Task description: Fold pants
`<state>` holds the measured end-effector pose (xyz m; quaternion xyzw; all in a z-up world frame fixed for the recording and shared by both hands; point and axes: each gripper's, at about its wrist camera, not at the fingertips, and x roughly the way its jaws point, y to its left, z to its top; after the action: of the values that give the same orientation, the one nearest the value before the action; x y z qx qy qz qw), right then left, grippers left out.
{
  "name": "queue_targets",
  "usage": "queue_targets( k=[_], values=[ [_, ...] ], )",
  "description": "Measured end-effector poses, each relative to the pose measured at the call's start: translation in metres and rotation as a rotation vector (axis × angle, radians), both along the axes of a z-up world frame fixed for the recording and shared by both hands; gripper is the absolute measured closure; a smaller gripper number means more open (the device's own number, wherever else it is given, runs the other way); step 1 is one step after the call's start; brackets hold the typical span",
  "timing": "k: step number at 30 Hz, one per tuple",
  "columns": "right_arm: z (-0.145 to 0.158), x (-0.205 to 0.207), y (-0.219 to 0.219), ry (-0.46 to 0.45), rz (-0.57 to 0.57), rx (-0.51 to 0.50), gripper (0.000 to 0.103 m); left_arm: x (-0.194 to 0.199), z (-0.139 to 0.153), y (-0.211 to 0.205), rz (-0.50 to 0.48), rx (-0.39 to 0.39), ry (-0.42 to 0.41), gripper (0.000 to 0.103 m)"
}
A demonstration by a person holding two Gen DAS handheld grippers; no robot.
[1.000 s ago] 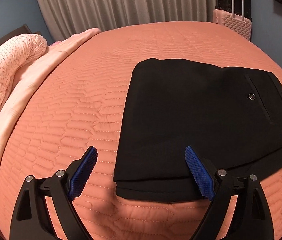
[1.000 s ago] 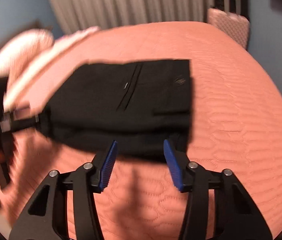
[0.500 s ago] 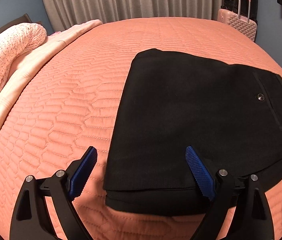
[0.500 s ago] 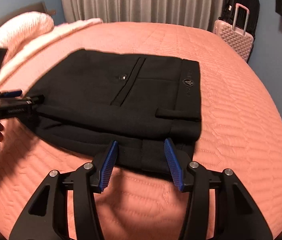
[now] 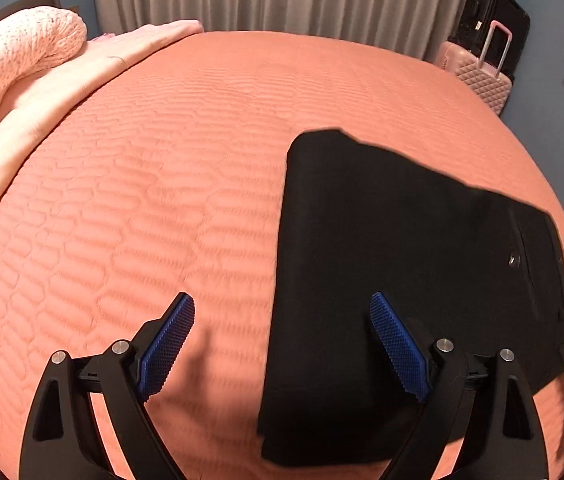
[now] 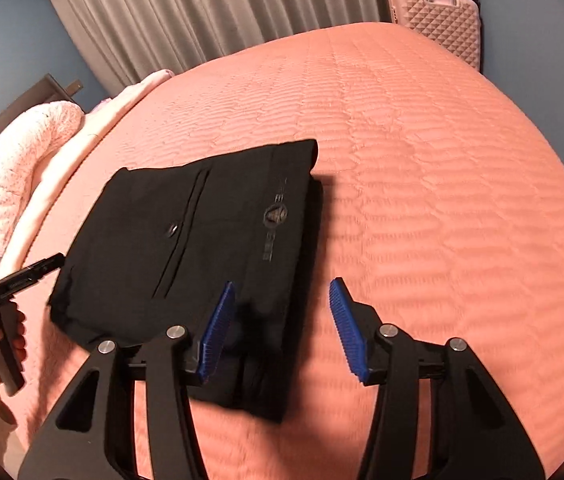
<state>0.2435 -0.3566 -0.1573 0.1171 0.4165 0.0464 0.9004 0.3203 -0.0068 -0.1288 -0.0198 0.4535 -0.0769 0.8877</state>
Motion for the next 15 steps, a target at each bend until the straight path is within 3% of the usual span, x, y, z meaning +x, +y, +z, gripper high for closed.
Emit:
queue_targets(
  k=[2, 3, 4, 8, 12, 15],
  values=[
    [0.000, 0.009, 0.004, 0.007, 0.019, -0.003, 0.048, 0.008, 0.003, -0.005, -0.012, -0.004, -0.007, 0.015],
    [0.002, 0.014, 0.004, 0.000, 0.024, 0.005, 0.035, 0.011, 0.002, -0.007, -0.022, -0.018, -0.001, 0.015],
    [0.003, 0.016, 0.003, -0.014, 0.016, 0.007, 0.010, 0.015, 0.002, -0.010, -0.040, -0.037, 0.012, 0.015],
    [0.009, 0.040, -0.009, -0.018, 0.011, 0.069, 0.009, 0.043, -0.009, -0.019, -0.104, -0.109, 0.083, 0.015],
    [-0.006, 0.067, -0.021, 0.067, 0.024, 0.188, 0.009, 0.075, -0.032, -0.018, -0.118, -0.209, 0.218, 0.015],
    [-0.027, 0.080, -0.021, 0.132, 0.026, 0.216, 0.009, 0.084, -0.039, -0.016, -0.129, -0.245, 0.222, 0.011]
  ],
)
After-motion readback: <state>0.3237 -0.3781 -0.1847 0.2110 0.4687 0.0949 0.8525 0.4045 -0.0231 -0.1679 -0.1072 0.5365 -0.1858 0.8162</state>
